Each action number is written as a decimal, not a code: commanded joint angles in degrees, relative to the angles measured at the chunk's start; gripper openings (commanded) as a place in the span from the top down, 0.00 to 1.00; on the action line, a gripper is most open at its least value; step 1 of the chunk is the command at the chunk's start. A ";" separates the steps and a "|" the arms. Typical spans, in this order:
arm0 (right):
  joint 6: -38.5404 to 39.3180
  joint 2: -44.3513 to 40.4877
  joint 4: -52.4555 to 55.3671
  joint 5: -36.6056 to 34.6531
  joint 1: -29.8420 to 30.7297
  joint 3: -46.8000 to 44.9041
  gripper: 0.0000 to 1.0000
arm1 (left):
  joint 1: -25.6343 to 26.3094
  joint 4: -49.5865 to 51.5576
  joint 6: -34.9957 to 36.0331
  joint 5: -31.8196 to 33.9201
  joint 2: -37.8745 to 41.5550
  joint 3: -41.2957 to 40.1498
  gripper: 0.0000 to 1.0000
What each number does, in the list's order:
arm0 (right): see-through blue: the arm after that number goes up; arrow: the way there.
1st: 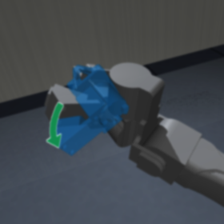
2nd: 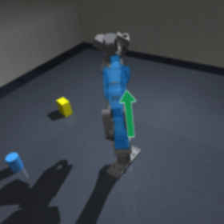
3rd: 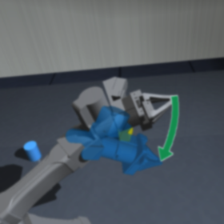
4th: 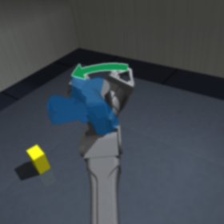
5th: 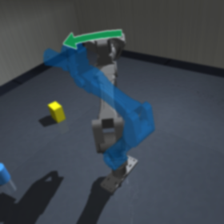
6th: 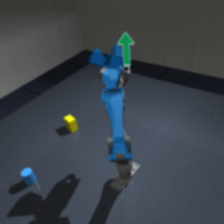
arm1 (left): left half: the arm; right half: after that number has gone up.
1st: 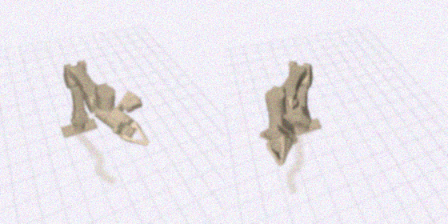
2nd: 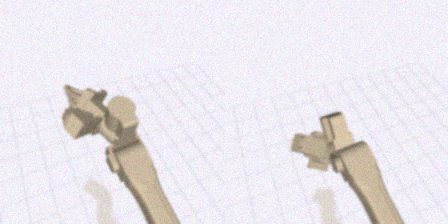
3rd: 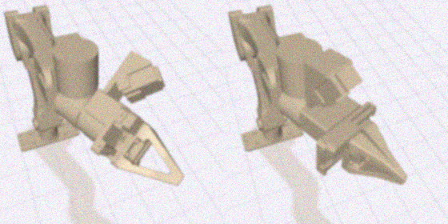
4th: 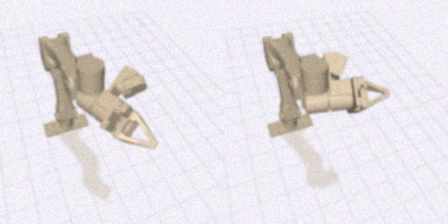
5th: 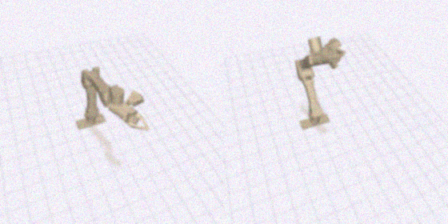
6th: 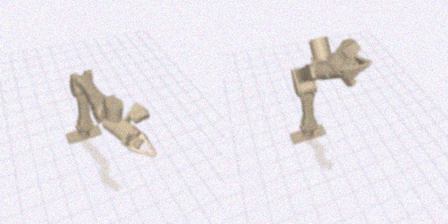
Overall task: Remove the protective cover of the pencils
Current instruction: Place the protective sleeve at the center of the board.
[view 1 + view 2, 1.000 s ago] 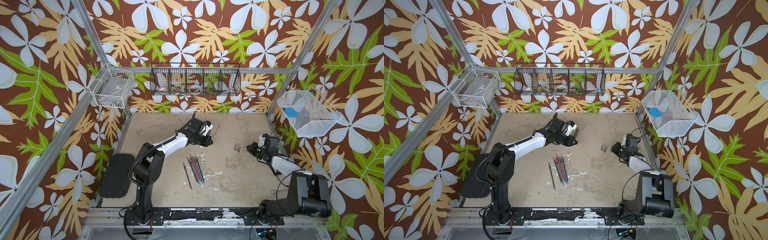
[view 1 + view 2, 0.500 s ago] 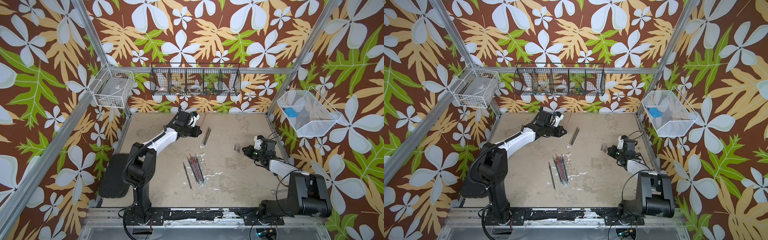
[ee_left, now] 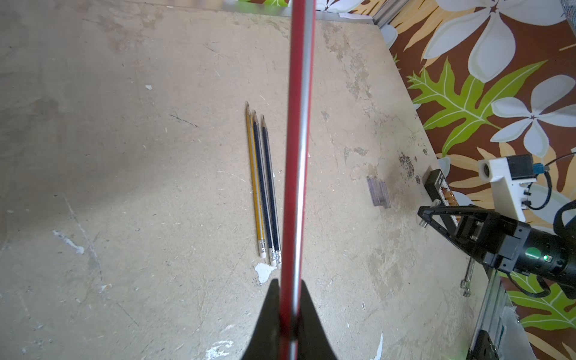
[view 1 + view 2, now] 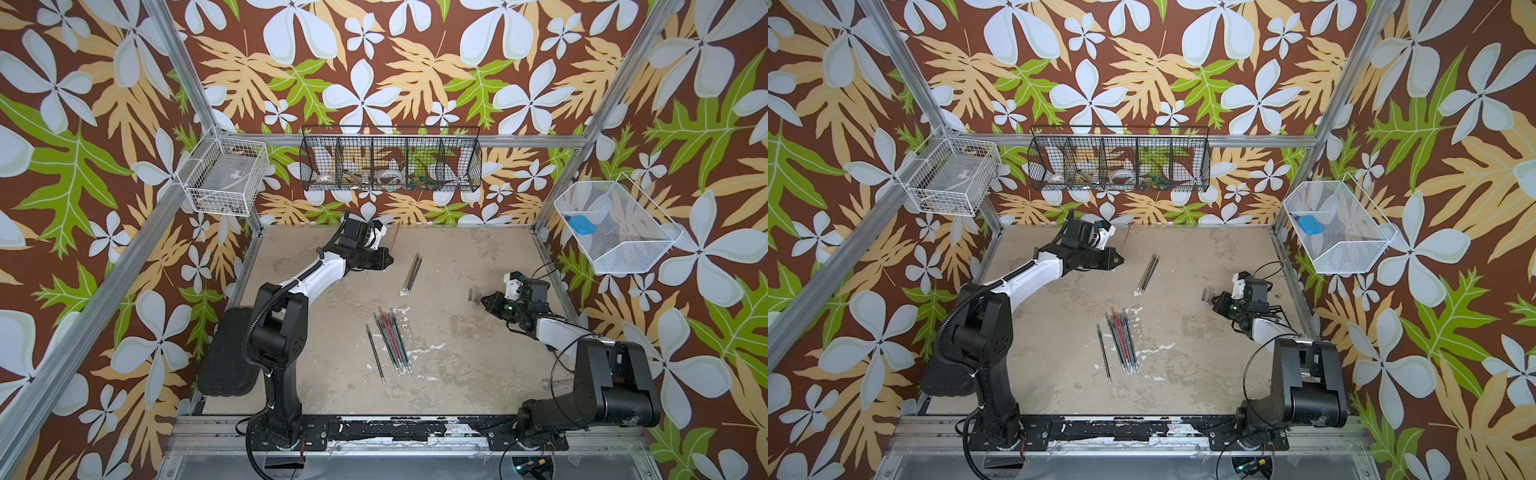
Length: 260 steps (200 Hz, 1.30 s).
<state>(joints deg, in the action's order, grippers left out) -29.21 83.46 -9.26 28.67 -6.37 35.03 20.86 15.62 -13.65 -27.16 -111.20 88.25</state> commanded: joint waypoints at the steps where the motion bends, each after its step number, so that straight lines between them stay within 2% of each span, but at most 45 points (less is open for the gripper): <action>1: 1.36 -0.38 0.51 -0.07 0.15 0.44 1.00 | -0.78 0.56 -0.46 -0.58 -0.94 1.04 1.00; 29: 1.60 -0.66 1.17 -1.11 0.88 0.77 1.00 | -1.17 0.78 -0.66 -2.20 -1.64 1.28 1.00; 56: 2.39 0.25 2.30 -2.07 1.17 1.49 1.00 | -1.17 4.35 1.84 1.32 -3.46 3.67 1.00; 70: 2.78 0.57 2.97 -2.53 1.19 1.63 0.99 | -1.25 4.62 1.95 0.95 -4.48 4.19 1.00; 95: 3.20 0.55 4.48 -6.42 1.19 2.23 0.93 | -1.26 4.61 1.69 -0.94 -6.77 5.00 1.00; 129: 3.13 1.29 5.44 -12.17 1.19 3.07 0.92 | -1.15 4.33 1.44 -0.52 -9.57 5.74 1.00; 176: 4.16 7.49 4.86 -10.78 1.21 6.28 0.87 | -1.17 7.11 1.00 -1.10 -14.89 10.34 1.00; 231: 4.35 8.55 4.35 -11.64 1.19 6.55 0.84 | -0.92 8.97 0.77 -2.51 -17.76 12.80 1.00; 239: 4.19 8.74 4.10 -11.60 1.21 6.42 0.80 | -0.70 9.38 1.01 -2.50 -18.17 13.13 1.00; 260: 4.11 9.16 3.81 -11.12 1.21 6.43 0.79 | 0.26 10.93 1.57 -2.29 -19.51 14.41 1.00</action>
<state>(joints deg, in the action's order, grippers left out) -25.28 92.25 -4.32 17.63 -5.23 41.28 20.21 24.03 -12.97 -28.77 -129.49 101.30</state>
